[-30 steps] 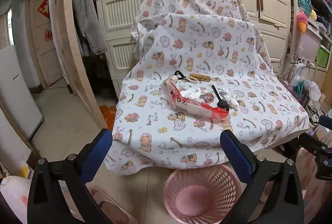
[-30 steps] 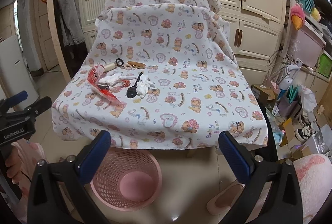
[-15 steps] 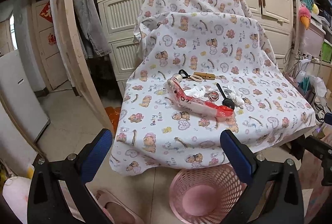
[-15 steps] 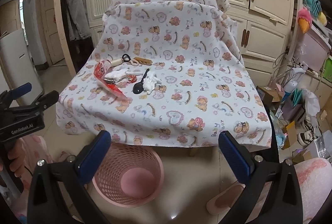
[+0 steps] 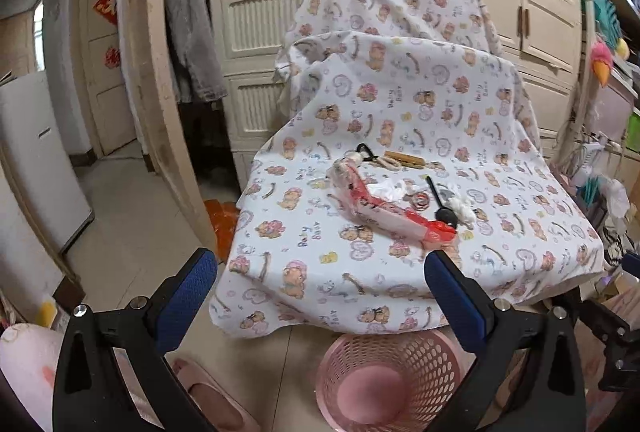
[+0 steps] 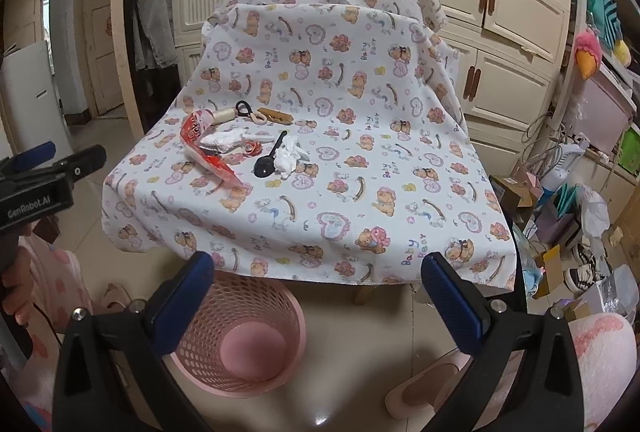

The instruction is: Collect trash

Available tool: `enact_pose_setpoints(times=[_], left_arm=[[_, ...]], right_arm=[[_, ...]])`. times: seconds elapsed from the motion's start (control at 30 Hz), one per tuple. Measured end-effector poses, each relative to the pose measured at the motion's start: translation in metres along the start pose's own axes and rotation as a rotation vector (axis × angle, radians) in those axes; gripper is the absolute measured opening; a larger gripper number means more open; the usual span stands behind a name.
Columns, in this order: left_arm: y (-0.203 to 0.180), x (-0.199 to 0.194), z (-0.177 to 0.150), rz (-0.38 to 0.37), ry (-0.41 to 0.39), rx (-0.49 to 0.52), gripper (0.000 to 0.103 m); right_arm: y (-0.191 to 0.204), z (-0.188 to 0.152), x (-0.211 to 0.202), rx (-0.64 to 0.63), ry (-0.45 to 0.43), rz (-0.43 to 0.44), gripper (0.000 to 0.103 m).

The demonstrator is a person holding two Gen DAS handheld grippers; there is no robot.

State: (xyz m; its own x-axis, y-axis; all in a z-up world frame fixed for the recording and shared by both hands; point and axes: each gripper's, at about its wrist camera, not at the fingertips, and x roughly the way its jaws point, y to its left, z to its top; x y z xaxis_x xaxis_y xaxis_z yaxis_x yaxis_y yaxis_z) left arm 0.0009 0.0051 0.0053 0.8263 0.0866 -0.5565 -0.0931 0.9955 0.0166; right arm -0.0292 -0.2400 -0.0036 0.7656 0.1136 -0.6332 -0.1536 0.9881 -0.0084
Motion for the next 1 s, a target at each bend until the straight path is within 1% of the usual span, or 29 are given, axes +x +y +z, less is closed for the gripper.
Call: enact_pose_setpoints(times=[0.07, 0.17, 0.23, 0.33, 0.47, 0.57, 0.63, 0.73, 0.9, 1.0], left_arm=[[0.003, 0.004, 0.0, 0.005, 0.015, -0.013, 0.103], [0.006, 0.005, -0.003, 0.004, 0.027, -0.021, 0.103], [0.005, 0.005, -0.004, 0.011, 0.019, -0.013, 0.103], [0.002, 0.005, -0.006, 0.047, 0.005, 0.015, 0.103], [0.0, 0.007, -0.007, 0.047, -0.003, 0.031, 0.103], [-0.004, 0.009, -0.008, 0.06, -0.013, 0.047, 0.103], [-0.004, 0.002, -0.008, 0.072, -0.019, 0.052, 0.103], [-0.004, 0.002, -0.009, 0.066, -0.011, 0.051, 0.103], [-0.008, 0.004, -0.011, 0.086, 0.005, 0.071, 0.103], [-0.006, 0.003, -0.011, 0.075, -0.001, 0.07, 0.103]], right_arm=[[0.0, 0.001, 0.001, -0.008, -0.001, -0.013, 0.103], [-0.001, 0.001, 0.002, 0.005, 0.013, 0.012, 0.103], [-0.002, 0.0, 0.004, 0.018, 0.02, 0.017, 0.103], [-0.001, 0.0, 0.005, 0.015, 0.026, 0.012, 0.103], [0.002, -0.001, 0.005, 0.006, 0.024, -0.004, 0.103], [0.004, -0.002, 0.01, -0.013, 0.047, -0.016, 0.103], [0.003, -0.003, 0.013, -0.005, 0.061, -0.023, 0.103], [-0.001, -0.002, 0.012, 0.015, 0.055, -0.021, 0.103], [-0.004, -0.001, 0.012, 0.021, 0.053, -0.038, 0.103], [-0.004, -0.001, 0.009, 0.03, 0.046, -0.019, 0.103]])
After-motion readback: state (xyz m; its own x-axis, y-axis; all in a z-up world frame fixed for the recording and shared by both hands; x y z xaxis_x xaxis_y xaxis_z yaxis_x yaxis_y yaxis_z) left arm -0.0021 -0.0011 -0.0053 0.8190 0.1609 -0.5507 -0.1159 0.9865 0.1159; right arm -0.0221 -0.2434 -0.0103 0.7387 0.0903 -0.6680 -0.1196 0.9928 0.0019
